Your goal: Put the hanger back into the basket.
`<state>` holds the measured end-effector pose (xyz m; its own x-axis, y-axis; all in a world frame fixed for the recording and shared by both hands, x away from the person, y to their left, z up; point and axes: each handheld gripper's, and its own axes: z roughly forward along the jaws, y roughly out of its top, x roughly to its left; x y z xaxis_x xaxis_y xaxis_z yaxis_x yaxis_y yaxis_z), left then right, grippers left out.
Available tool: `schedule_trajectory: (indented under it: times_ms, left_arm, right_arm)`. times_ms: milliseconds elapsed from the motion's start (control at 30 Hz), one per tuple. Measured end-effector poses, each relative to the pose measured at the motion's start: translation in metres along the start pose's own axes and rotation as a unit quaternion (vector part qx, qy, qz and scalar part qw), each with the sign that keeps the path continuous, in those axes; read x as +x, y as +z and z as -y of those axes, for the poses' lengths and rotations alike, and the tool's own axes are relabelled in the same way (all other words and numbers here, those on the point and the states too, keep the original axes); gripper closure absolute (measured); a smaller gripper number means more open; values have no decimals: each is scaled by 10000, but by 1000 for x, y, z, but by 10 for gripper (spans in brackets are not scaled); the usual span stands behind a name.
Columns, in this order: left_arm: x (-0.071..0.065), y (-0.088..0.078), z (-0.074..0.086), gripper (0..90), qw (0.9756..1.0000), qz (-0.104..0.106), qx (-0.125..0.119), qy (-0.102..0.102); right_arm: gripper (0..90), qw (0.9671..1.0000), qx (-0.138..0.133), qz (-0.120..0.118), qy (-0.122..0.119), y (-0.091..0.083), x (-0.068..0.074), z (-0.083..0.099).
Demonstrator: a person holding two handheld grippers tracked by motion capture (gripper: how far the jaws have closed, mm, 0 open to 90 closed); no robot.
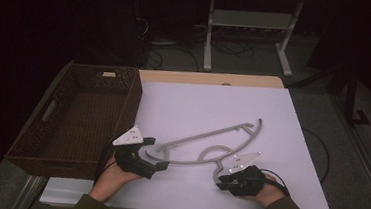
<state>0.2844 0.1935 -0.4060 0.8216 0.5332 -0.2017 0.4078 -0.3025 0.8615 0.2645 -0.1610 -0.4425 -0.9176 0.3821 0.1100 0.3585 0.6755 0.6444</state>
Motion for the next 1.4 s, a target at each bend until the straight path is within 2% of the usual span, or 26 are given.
schedule_trajectory:
  times_ms: [200, 367, 600, 700, 733, 833, 867, 900, 1067, 1100, 1200, 1267, 1300, 1333, 1367, 1400]
  left_arm:
    - [0, 0, 0, 0, 10000, -5, -9, -7]
    - [0, 1, 0, 0, 10000, -4, 17, -12]
    - [-1, 2, 0, 0, 10000, 16, 23, 10]
    - [-1, 3, 0, 0, 10000, 27, 20, 4]
    - [-1, 2, 0, 0, 10000, 28, 26, 3]
    - [0, 2, 0, 0, 10000, 45, 32, -6]
    - [0, 3, 0, 0, 10000, 37, 40, 6]
    - [-1, 3, 1, 0, 10000, 29, 37, -5]
    - [-2, 10, 0, 0, 9996, 102, 206, 139]
    - [-3, 14, 0, 0, 9995, 136, 245, 166]
    - [-3, 28, -3, 0, 9977, 295, 504, 350]
    - [-5, 38, -6, 2, 9954, 427, 707, 484]
    - [-6, 44, -7, 45, 9940, 513, 781, 574]
    - [-7, 49, -8, 92, 9928, 589, 856, 597]
    - [-7, 54, -10, 114, 9913, 652, 947, 639]
    - [-8, 60, -12, 142, 9899, 694, 1027, 682]
  right_arm:
    - [776, 9995, 9, 182, -256, 2, 1, 1]
    - [784, 9993, -21, 235, -278, 2, 4, 2]
    - [792, 9997, -26, 204, -155, 2, 3, 2]
    - [794, 9996, -21, 202, -198, 2, 1, 1]
    - [795, 9998, -5, 154, -90, 1, 2, 0]
    - [796, 9997, -64, 145, -168, 0, -1, 0]
    - [795, 9999, -96, 82, -42, -4, -1, -1]
    - [795, 9999, -96, 82, -42, -4, -1, -1]
    - [795, 9999, -165, -4, 7, -9, -1, -4]
    - [795, 9998, -186, -12, -48, -10, -2, -4]
    - [795, 9998, -213, -35, -44, -11, -2, -5]
    - [795, 9997, -235, -62, -11, -12, -2, -5]
    - [795, 9995, -276, -116, 107, -13, 0, -6]
    - [795, 9995, -286, -119, 100, -13, -1, -6]
    - [795, 9995, -282, -111, 81, -14, -1, -6]
    - [795, 9996, -280, -73, -41, -14, -3, -6]
